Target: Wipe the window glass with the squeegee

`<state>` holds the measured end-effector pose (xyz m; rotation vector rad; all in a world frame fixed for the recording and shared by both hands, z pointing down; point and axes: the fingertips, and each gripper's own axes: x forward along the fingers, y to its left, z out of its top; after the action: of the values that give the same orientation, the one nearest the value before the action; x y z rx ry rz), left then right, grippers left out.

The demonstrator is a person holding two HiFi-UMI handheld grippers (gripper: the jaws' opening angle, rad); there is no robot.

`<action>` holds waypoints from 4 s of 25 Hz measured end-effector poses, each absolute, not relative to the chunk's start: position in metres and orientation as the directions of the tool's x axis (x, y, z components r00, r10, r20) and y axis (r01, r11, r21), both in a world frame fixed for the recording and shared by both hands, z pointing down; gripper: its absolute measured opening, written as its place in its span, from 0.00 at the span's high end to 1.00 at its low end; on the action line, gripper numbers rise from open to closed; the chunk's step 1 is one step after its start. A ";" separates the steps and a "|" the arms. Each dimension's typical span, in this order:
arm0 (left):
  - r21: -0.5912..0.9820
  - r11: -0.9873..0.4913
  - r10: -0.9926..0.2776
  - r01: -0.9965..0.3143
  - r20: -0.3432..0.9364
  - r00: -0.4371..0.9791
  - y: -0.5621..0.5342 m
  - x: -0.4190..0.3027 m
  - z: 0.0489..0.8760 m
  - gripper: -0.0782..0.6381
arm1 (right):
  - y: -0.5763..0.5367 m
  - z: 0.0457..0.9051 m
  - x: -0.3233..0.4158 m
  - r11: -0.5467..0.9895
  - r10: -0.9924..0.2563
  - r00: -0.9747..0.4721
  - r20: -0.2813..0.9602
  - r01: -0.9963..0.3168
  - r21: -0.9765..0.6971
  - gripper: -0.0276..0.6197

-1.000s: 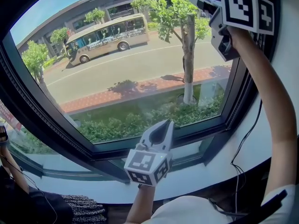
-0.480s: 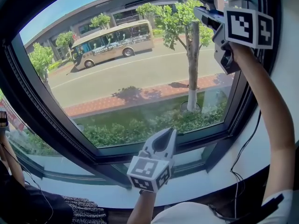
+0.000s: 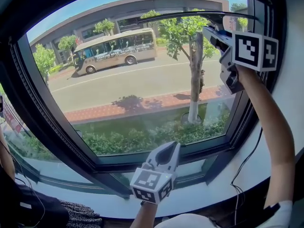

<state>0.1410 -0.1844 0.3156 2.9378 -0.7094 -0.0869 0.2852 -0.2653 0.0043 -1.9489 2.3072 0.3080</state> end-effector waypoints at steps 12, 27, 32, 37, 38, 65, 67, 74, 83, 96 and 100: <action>0.152 -0.876 -0.470 -0.458 -0.052 0.881 -0.174 0.133 0.313 0.90 | -0.260 0.030 0.289 0.160 -0.968 -0.165 -0.188 -0.986 0.043 0.84; 0.176 -0.875 -0.462 -0.452 -0.023 0.886 -0.176 0.131 0.323 0.90 | -0.261 0.054 0.287 0.161 -0.975 -0.165 -0.147 -0.986 0.033 0.84; 0.179 -0.875 -0.461 -0.450 -0.020 0.887 -0.175 0.131 0.324 0.90 | -0.263 0.061 0.286 0.164 -0.976 -0.166 -0.141 -0.986 0.025 0.84; 0.182 -0.874 -0.460 -0.450 -0.013 0.888 -0.172 0.133 0.327 0.90 | -0.261 0.069 0.287 0.163 -0.977 -0.164 -0.134 -0.986 0.020 0.84; 0.183 -0.873 -0.461 -0.451 -0.011 0.887 -0.172 0.133 0.328 0.90 | -0.261 0.070 0.287 0.163 -0.977 -0.164 -0.134 -0.986 0.020 0.84; 0.209 -0.874 -0.450 -0.439 -0.007 0.893 -0.170 0.137 0.337 0.90 | -0.261 0.113 0.286 0.158 -0.982 -0.156 -0.102 -0.987 -0.011 0.84; 0.210 -0.873 -0.451 -0.440 -0.005 0.892 -0.170 0.136 0.338 0.90 | -0.262 0.116 0.286 0.158 -0.983 -0.156 -0.102 -0.987 -0.017 0.84; 0.210 -0.871 -0.453 -0.443 0.002 0.891 -0.170 0.134 0.339 0.90 | -0.260 0.124 0.285 0.155 -0.983 -0.152 -0.103 -0.988 -0.020 0.84; 0.210 -0.873 -0.449 -0.441 0.007 0.893 -0.174 0.134 0.342 0.90 | -0.261 0.138 0.284 0.154 -0.984 -0.150 -0.098 -0.988 -0.029 0.84; 0.202 -0.873 -0.452 -0.444 0.006 0.892 -0.178 0.129 0.339 0.90 | -0.260 0.148 0.282 0.153 -0.984 -0.147 -0.103 -0.987 -0.053 0.84; 0.202 -0.879 -0.443 -0.432 -0.007 0.897 -0.179 0.134 0.337 0.90 | -0.260 0.152 0.284 0.150 -0.986 -0.146 -0.086 -0.988 -0.043 0.84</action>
<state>0.1344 -0.1787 0.3373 2.8674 -0.6684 -0.0784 0.2841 -0.2598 0.1521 -1.9890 2.3101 0.0363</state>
